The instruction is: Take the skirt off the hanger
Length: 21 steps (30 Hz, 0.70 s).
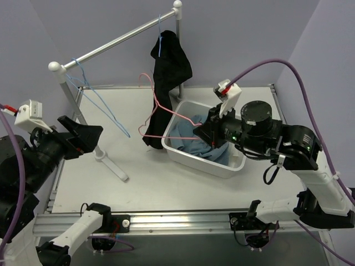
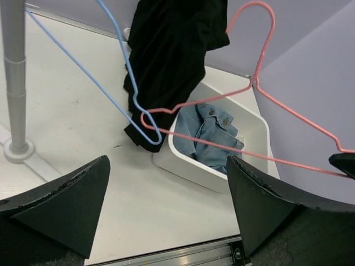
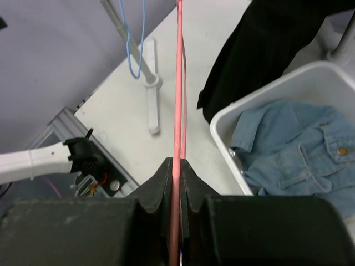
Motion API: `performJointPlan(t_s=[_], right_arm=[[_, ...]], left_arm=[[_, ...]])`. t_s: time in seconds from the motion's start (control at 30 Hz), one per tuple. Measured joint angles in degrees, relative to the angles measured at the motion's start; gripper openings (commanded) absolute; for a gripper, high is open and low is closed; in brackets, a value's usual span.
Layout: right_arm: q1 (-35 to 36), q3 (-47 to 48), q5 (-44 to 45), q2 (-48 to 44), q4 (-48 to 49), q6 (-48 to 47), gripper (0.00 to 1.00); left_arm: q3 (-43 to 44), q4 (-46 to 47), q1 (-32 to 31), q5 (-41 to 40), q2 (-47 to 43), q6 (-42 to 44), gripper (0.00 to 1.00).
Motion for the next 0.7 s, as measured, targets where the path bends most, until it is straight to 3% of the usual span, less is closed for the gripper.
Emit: performJointPlan(t_s=[0.33, 0.7], right_arm=[[0.0, 4.74, 6.19, 11.3, 15.61, -8.52, 0.0], [0.0, 16.76, 7.58, 24.37, 23.54, -14.05, 0.0]], left_arm=[[-7.54, -3.26, 0.0, -3.17, -7.23, -2.86, 0.94], [-14.21, -4.76, 0.0, -1.25, -9.75, -4.83, 0.94]])
